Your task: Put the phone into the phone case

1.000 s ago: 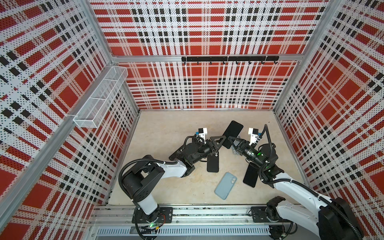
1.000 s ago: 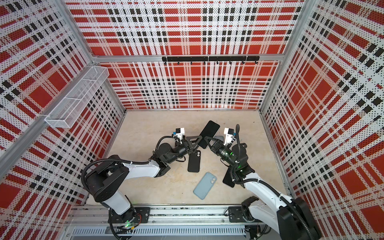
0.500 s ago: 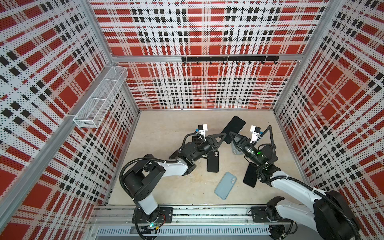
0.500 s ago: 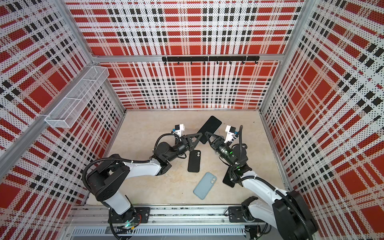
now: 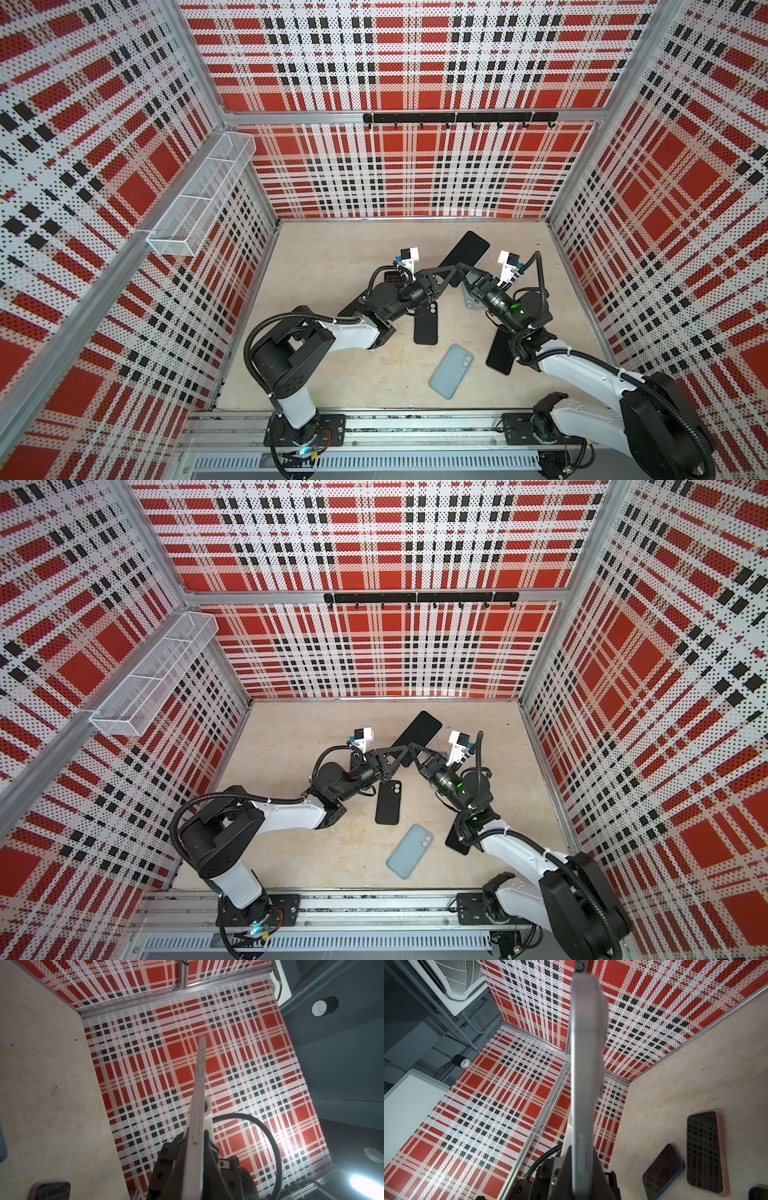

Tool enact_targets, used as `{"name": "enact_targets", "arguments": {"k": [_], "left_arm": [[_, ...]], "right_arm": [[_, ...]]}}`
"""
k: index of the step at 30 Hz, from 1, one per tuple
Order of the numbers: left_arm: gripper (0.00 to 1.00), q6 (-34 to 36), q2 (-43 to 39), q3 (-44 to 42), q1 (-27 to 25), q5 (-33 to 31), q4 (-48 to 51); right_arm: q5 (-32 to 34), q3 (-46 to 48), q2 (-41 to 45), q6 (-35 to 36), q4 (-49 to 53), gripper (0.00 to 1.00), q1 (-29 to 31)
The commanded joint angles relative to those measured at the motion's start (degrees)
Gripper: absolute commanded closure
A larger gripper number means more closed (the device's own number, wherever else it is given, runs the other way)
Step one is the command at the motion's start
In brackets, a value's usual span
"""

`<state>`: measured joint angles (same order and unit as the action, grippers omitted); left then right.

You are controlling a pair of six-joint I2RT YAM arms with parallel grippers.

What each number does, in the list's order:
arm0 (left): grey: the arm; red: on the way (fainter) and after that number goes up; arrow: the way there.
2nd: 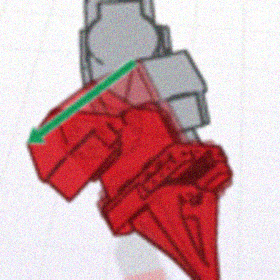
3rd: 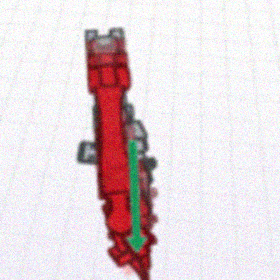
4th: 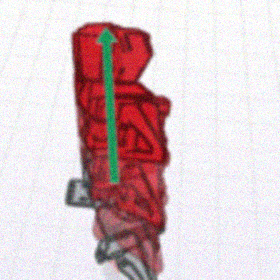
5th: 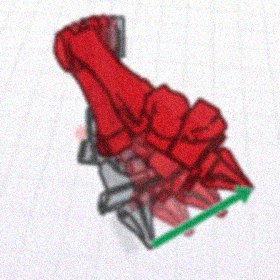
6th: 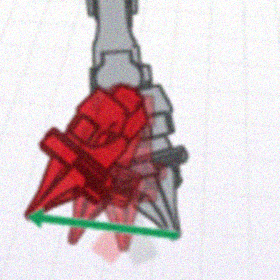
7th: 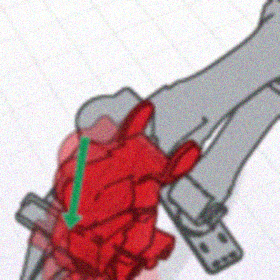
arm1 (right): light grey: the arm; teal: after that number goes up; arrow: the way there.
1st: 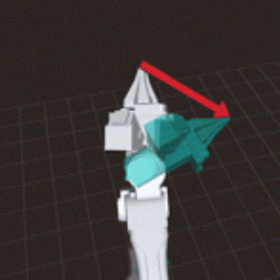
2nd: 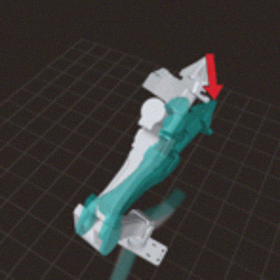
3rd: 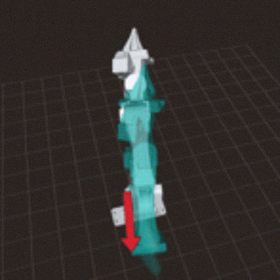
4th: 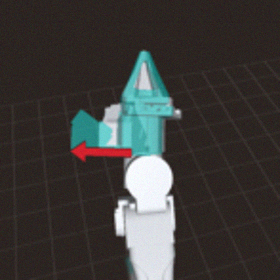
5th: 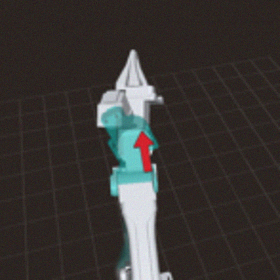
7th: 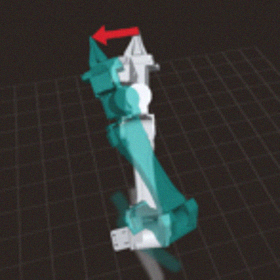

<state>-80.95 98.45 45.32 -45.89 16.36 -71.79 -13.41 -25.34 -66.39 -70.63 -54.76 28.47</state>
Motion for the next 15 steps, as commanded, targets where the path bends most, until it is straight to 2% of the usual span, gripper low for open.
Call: {"name": "enact_targets", "arguments": {"k": [1, 3, 5, 6, 9, 11, 14, 15], "left_arm": [[0.91, -1.30, -0.06, 1.28, -0.36, 1.25, -3.54], [0.99, -0.94, -0.81, 0.76, 0.11, 1.36, -3.53], [1.00, -0.61, -2.14, -0.49, 1.15, 1.44, -3.38], [1.00, -0.28, -3.09, -1.37, 2.02, 1.55, -3.23], [1.00, 0.94, -6.91, -4.55, 5.91, 3.19, -0.73], [1.00, 2.60, -10.69, -6.54, 9.19, 5.53, 3.83], [1.00, 7.43, -17.87, -7.89, 14.72, 10.77, 16.77], [1.00, 10.00, -20.84, -7.52, 16.72, 12.75, 24.00]], "right_arm": [[0.41, -0.15, -0.02, 1.30, -5.49, 1.00, 0.53], [0.16, -0.09, 0.70, 2.03, -4.26, 1.00, 0.53], [-0.51, -0.30, 2.26, 3.59, -0.83, 1.00, 0.53], [-0.80, -0.75, 3.68, 5.28, 2.93, 0.94, 0.44], [-1.46, -4.10, 9.12, 12.91, 19.84, 0.64, 0.42], [-0.73, -7.17, 13.01, 18.94, 32.45, 0.56, 0.40], [1.81, -12.51, 17.56, 28.36, 50.51, 0.49, 0.36], [2.41, -14.50, 18.34, 31.67, 56.05, 0.48, 0.34]]}}
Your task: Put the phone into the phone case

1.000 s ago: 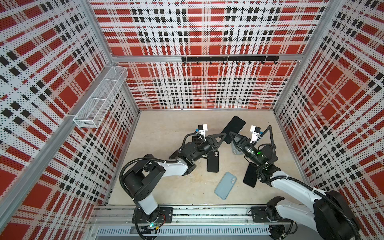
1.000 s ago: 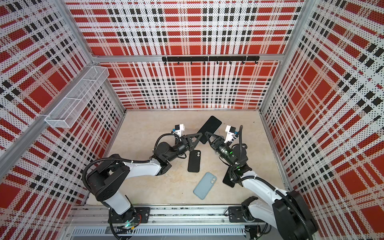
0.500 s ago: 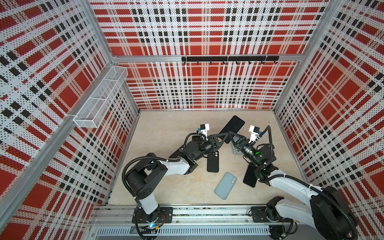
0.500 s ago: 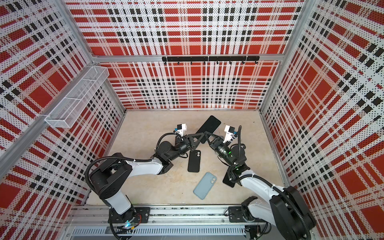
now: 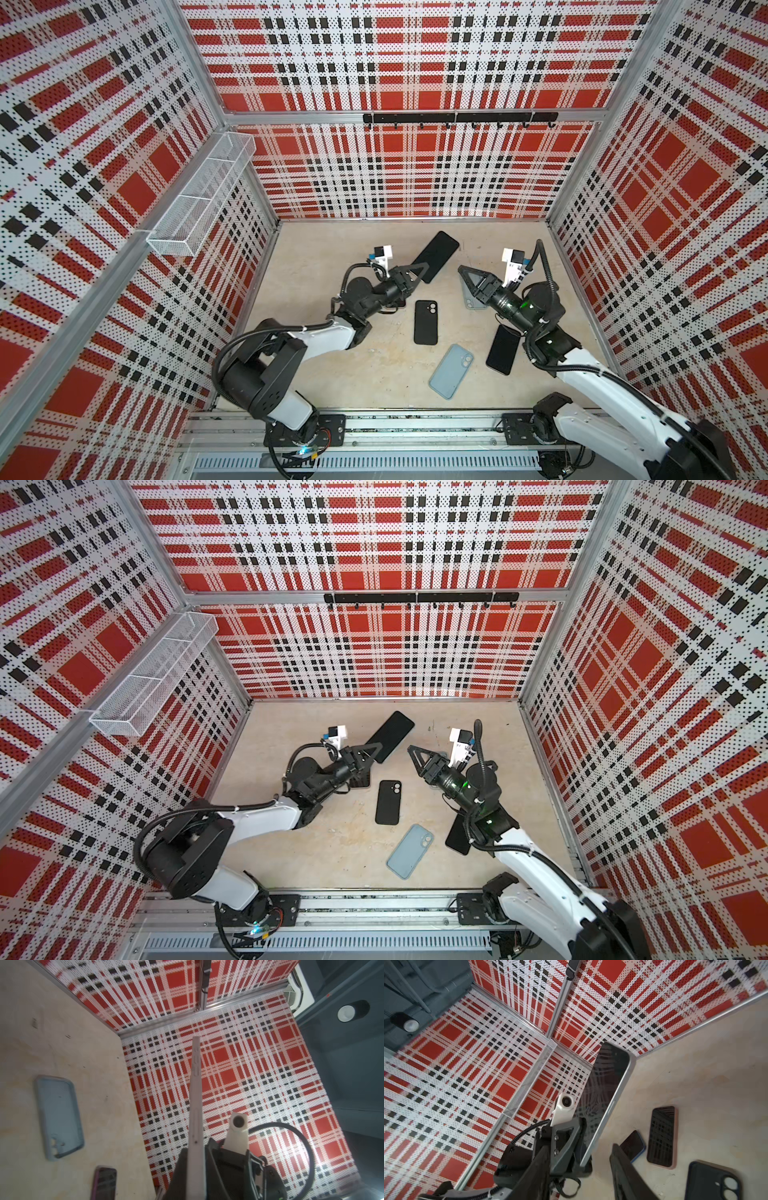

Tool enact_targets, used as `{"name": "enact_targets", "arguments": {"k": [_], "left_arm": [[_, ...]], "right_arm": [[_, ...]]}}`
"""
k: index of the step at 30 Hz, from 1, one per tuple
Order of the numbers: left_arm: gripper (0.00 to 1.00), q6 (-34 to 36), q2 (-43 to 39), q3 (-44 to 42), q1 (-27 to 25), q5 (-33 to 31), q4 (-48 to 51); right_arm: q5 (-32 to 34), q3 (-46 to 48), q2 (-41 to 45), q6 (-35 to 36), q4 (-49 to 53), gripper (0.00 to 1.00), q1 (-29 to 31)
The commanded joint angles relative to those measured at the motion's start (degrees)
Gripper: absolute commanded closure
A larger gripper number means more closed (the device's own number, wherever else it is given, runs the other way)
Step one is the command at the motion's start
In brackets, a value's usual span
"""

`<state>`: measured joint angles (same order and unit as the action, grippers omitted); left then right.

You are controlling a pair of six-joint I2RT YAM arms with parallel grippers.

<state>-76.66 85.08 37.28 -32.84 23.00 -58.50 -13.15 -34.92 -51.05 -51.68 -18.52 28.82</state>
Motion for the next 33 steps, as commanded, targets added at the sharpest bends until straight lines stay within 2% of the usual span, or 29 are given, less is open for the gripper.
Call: {"name": "enact_targets", "arguments": {"k": [1, 4, 6, 8, 10, 15, 21, 26, 33], "left_arm": [[1.00, 8.86, -10.20, 1.37, 5.37, 7.63, 19.10], [1.00, 21.93, -18.68, 5.79, 9.67, 8.56, 48.26], [1.00, 28.86, -23.21, 8.45, 12.53, 7.71, 63.34], [1.00, 32.92, -26.72, 9.67, 15.06, 8.56, 72.62], [1.00, 35.23, -29.90, 9.85, 19.84, 10.92, 79.14], [1.00, 35.44, -37.97, 5.72, 26.34, 16.41, 85.62], [1.00, 32.61, -44.90, -0.18, 27.76, 18.53, 85.39], [1.00, 29.85, -47.32, -3.50, 27.83, 19.51, 83.30], [1.00, 27.46, -48.58, -6.29, 27.88, 19.71, 80.54]], "right_arm": [[2.16, -6.98, 3.21, 15.94, 24.72, 0.45, -0.10], [2.30, -14.03, -0.06, 25.50, 38.79, 0.45, -0.19], [1.72, -19.00, -5.46, 31.66, 46.35, 0.45, -0.08], [0.29, -23.66, -11.99, 35.85, 51.72, 0.45, -0.08], [-2.05, -28.12, -19.07, 39.40, 55.18, 0.44, 0.06], [-1.87, -39.00, -35.98, 47.76, 63.06, 0.39, 1.40], [0.00, -45.33, -51.35, 52.96, 62.45, 0.34, 2.02], [-2.58, -48.59, -59.88, 54.42, 59.08, 0.31, 2.57], [0.83, -53.75, -68.03, 55.81, 59.17, 0.30, 4.74]]}}
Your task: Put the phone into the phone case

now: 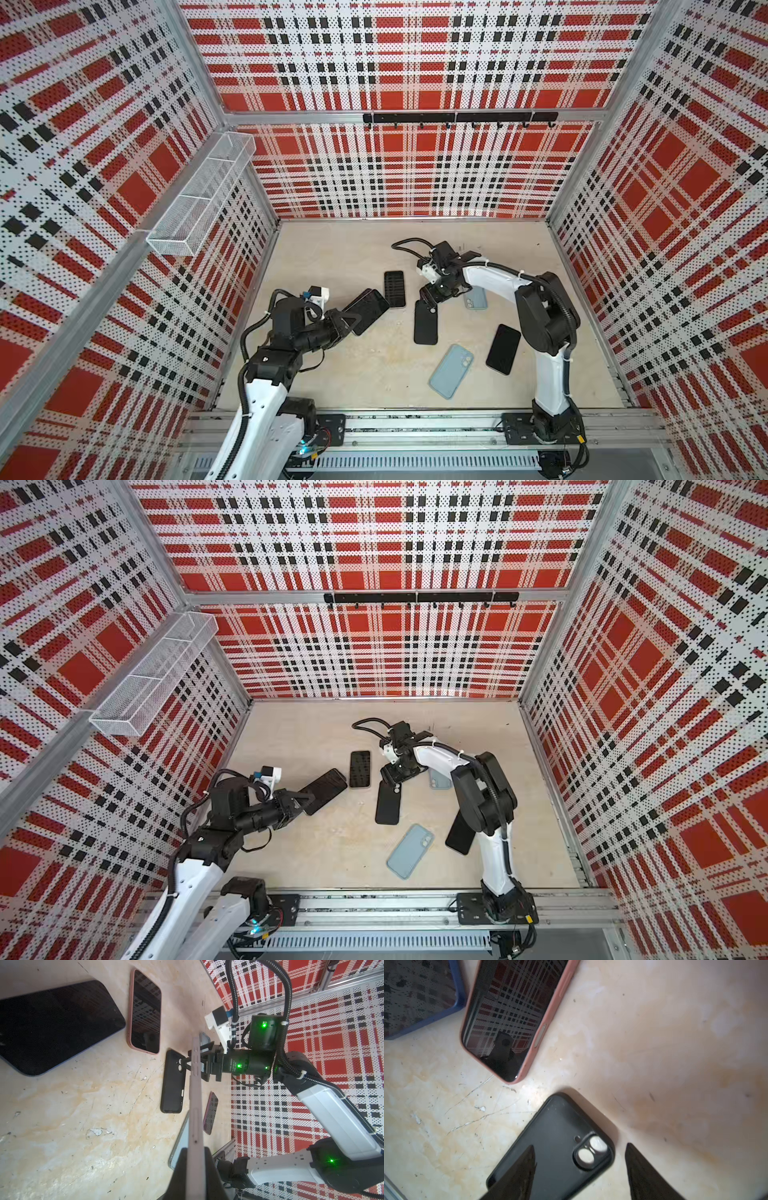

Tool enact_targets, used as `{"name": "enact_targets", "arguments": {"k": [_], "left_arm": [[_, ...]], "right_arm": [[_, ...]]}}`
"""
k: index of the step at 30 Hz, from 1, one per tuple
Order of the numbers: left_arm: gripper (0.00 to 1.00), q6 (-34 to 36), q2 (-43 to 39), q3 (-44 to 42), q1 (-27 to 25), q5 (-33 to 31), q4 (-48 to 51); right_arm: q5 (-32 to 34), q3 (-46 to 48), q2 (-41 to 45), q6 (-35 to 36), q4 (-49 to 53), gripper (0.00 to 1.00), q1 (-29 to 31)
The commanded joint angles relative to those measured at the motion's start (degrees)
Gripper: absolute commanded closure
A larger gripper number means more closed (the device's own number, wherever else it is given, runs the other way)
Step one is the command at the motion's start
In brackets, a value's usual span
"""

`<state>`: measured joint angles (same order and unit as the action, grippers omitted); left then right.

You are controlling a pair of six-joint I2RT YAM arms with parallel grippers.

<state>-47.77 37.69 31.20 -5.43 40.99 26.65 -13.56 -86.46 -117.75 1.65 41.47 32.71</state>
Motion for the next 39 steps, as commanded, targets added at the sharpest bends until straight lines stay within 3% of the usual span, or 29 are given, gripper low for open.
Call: {"name": "enact_targets", "arguments": {"k": [1, 6, 13, 23, 33, 39], "left_arm": [[1.00, -1.62, -1.14, -0.40, 0.45, 1.72, -5.03], [1.00, -2.42, -1.31, -1.18, 0.53, 1.68, -6.44], [1.00, -3.26, -0.89, -1.56, 0.51, 1.56, -8.00], [1.00, -3.56, 0.10, -1.09, 0.54, 1.50, -8.99], [1.00, -3.78, 0.19, -1.75, 0.47, 1.46, -9.44], [1.00, -3.82, 0.41, -1.71, 0.46, 1.41, -9.77]], "right_arm": [[1.79, -2.38, -1.66, 2.48, -1.14, 0.30, 0.95], [4.55, -3.28, -3.77, 3.29, -0.17, 0.32, 0.93], [6.13, -3.03, -5.96, 3.19, 0.04, 0.44, 1.12], [5.45, -1.17, 0.11, 2.03, -3.53, 0.44, 1.27], [8.63, -4.22, -6.37, 3.96, -1.92, 0.45, 1.28], [7.40, -2.48, -6.20, 3.34, -1.52, 0.66, 1.22]]}}
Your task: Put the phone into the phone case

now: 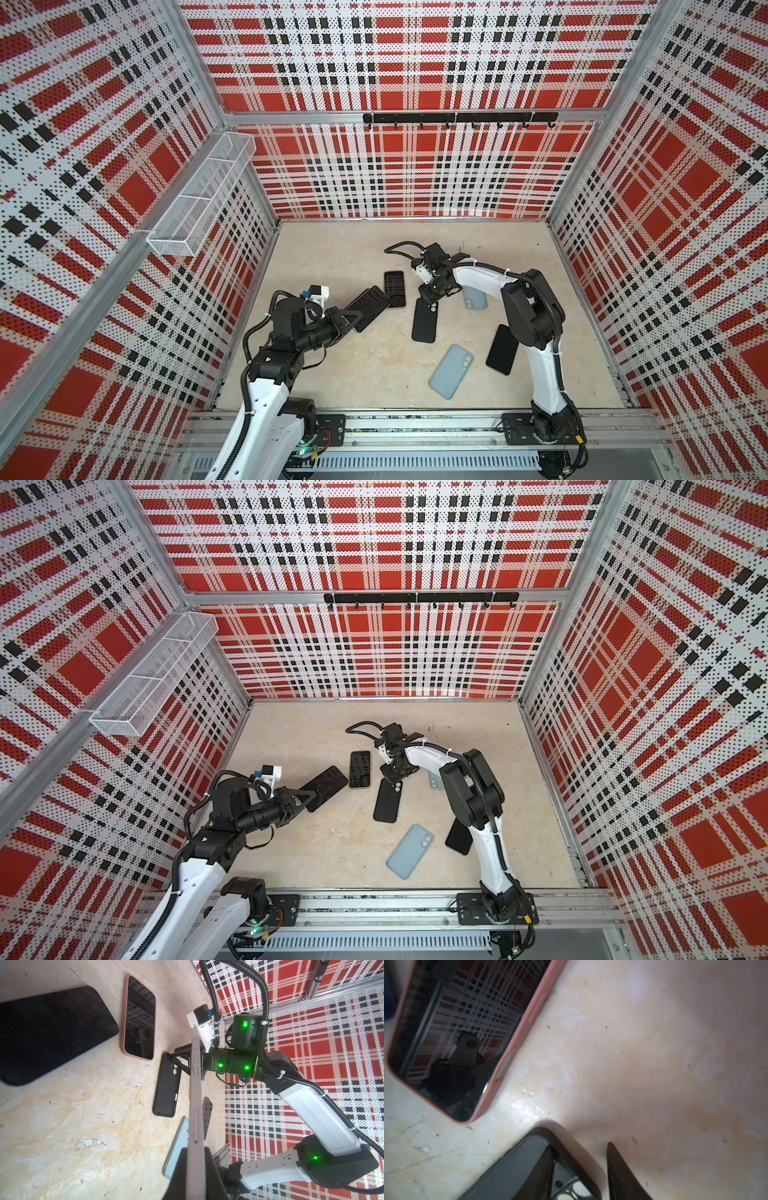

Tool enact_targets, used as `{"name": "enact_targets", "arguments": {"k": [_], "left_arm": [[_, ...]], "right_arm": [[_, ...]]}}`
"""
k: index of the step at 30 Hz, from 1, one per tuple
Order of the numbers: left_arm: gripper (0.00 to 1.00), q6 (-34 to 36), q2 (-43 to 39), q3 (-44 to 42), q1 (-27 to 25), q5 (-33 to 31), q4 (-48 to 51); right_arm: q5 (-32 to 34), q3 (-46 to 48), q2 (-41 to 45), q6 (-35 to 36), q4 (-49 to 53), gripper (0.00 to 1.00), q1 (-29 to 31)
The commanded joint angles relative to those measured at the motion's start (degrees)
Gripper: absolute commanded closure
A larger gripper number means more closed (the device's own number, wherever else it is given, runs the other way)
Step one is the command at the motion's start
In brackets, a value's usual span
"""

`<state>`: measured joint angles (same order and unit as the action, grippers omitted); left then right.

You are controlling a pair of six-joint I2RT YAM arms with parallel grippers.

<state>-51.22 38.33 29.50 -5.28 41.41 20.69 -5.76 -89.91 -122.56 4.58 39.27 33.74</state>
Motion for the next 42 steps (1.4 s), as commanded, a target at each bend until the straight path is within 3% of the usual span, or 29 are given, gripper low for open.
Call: {"name": "enact_targets", "arguments": {"k": [1, 5, 9, 19, 26, 34, 37, 39, 42], "left_arm": [[1.00, -0.37, -0.10, 0.00, 0.34, 1.02, -3.94], [1.00, -0.52, 0.51, 0.22, 0.23, 1.09, -4.61], [1.00, -0.47, 0.37, 0.93, 0.17, 1.04, -4.49], [1.00, 0.55, 0.45, 1.18, -1.36, 0.40, -2.96], [1.00, 2.89, 0.79, 1.23, -5.27, -1.74, -1.20], [1.00, 6.78, 5.31, 3.14, -9.28, -1.54, 3.20], [1.00, 8.29, 7.78, 4.36, -9.63, -1.87, 5.61], [1.00, 8.85, 9.30, 5.02, -9.82, -2.38, 6.96], [1.00, 8.43, 11.89, 5.24, -10.09, -2.63, 7.35]], "right_arm": [[-0.31, 1.43, -1.11, 0.18, 0.72, 0.72, 0.20], [-0.73, 2.35, -0.25, -1.31, 2.03, 0.90, 0.25], [-2.31, 4.63, 2.24, -4.96, 2.48, 1.00, 0.21], [-2.55, 13.21, 10.82, -23.71, 3.27, 1.00, 2.33], [4.10, 18.59, 15.07, -37.80, -2.78, 1.00, 6.60], [5.35, 19.24, 14.43, -40.53, -3.85, 1.00, 8.36], [5.99, 20.29, 15.99, -40.41, -4.33, 0.90, 8.31], [6.88, 21.00, 17.69, -40.38, -4.44, 0.75, 8.31], [8.19, 21.22, 20.70, -39.53, -3.96, 0.61, 8.19]]}}
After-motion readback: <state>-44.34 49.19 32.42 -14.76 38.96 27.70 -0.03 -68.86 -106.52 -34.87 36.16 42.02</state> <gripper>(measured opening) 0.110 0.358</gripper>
